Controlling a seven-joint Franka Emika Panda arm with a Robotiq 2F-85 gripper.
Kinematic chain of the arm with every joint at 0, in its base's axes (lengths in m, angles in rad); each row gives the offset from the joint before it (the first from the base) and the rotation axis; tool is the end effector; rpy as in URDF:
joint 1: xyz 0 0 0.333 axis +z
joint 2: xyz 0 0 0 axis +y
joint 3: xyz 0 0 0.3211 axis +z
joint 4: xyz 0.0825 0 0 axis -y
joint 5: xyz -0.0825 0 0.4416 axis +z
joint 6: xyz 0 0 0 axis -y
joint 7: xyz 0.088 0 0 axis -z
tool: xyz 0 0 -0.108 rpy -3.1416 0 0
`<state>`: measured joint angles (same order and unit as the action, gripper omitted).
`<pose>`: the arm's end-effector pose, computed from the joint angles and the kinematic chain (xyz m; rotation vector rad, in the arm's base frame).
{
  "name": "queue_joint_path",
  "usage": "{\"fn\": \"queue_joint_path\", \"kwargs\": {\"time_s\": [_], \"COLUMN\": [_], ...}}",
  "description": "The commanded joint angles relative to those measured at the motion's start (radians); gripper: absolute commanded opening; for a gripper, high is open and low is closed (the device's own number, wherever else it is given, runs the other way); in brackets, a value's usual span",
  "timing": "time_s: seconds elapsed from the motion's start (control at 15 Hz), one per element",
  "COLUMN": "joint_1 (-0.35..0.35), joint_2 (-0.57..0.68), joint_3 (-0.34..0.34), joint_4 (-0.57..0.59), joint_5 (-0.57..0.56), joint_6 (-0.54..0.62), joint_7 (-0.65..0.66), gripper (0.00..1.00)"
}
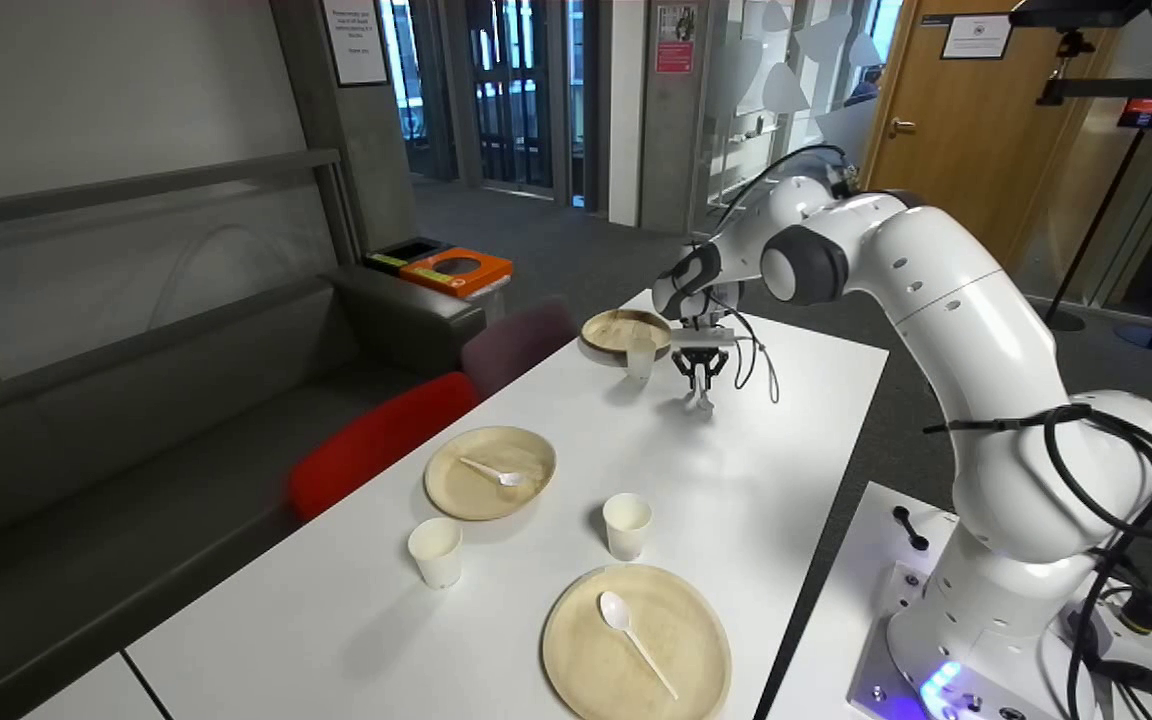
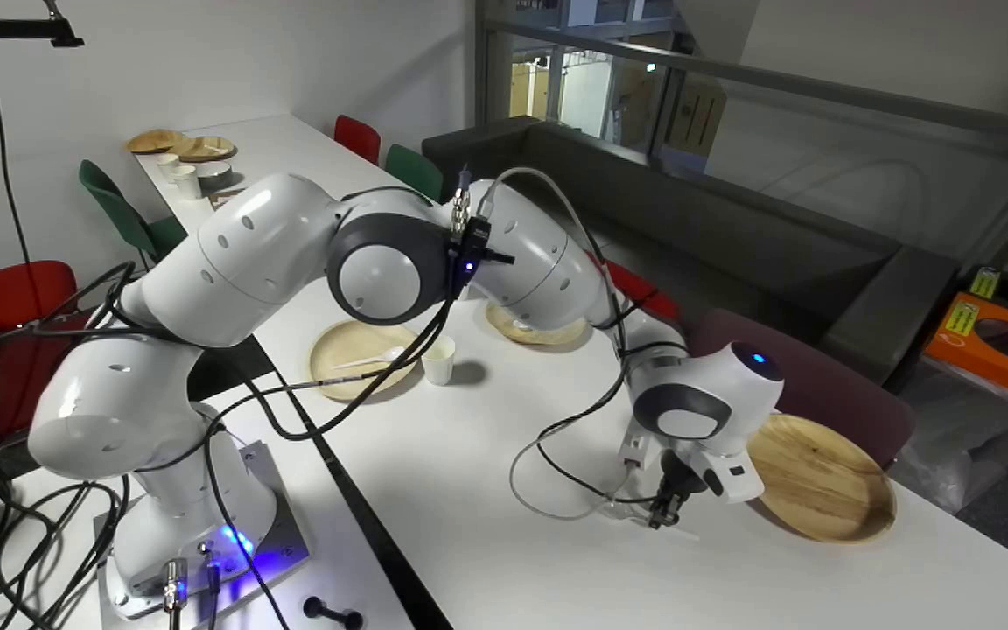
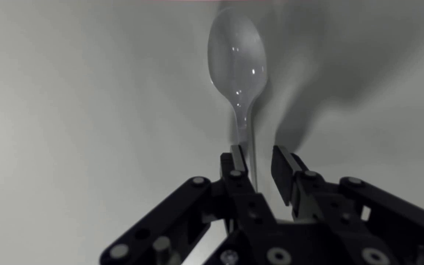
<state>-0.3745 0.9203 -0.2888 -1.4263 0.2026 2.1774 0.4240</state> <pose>0.6174 -0.4322 0.1102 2.6031 -1.6328 -0.2104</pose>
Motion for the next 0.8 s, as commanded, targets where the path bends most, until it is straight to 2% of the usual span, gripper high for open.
{"fn": "queue_joint_path", "kwargs": {"time_s": [0.0,0.2,0.47,0.53,0.73], "joint_1": [0.007,0.012,0.015,0.015,0.014], "joint_2": [-0.001,0.001,0.001,0.001,0.002], "joint_3": [-0.002,-0.003,-0.003,-0.003,-0.003], "joint_4": [0.009,0.007,0.008,0.008,0.008], "joint_5": [0.001,-0.001,-0.001,-0.001,-0.002], "joint_6": [-0.02,-0.02,-0.02,-0.02,-0.02], "joint_7": [0.023,0.023,0.023,0.023,0.022], "gripper": [0.29,0.3,0.18,0.21,0.18]}}
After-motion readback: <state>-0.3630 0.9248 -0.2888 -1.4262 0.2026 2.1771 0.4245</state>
